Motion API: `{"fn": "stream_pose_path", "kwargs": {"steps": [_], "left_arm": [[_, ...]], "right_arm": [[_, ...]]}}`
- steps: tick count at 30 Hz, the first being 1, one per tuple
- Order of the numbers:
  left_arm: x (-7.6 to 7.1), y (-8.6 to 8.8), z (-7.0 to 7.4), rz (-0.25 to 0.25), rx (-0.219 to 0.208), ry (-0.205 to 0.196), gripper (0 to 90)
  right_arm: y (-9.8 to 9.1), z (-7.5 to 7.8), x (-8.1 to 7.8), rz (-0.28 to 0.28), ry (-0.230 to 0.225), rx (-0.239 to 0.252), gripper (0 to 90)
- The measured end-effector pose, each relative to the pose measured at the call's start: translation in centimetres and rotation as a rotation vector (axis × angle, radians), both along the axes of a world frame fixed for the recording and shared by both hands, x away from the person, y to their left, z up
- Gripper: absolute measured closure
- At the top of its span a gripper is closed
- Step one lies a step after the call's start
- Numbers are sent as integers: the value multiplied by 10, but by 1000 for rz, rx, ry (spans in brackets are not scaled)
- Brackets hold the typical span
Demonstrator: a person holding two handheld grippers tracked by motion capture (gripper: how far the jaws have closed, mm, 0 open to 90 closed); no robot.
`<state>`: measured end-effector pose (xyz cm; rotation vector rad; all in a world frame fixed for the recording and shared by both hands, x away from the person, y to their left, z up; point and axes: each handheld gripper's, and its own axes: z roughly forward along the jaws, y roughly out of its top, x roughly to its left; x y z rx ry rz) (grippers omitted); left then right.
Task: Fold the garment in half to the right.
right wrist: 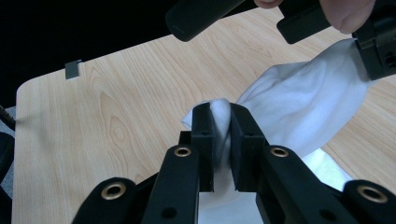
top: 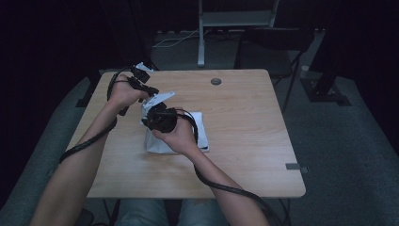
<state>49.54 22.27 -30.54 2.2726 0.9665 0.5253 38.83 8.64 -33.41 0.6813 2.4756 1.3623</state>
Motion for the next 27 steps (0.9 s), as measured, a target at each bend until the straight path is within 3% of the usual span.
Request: {"fn": "stream_pose_path", "kwargs": {"steps": [27], "left_arm": [[0,-12,-2,-14,-12,-6,862]], "right_arm": [[-12,-2,-2,-19,1,7,821]]}}
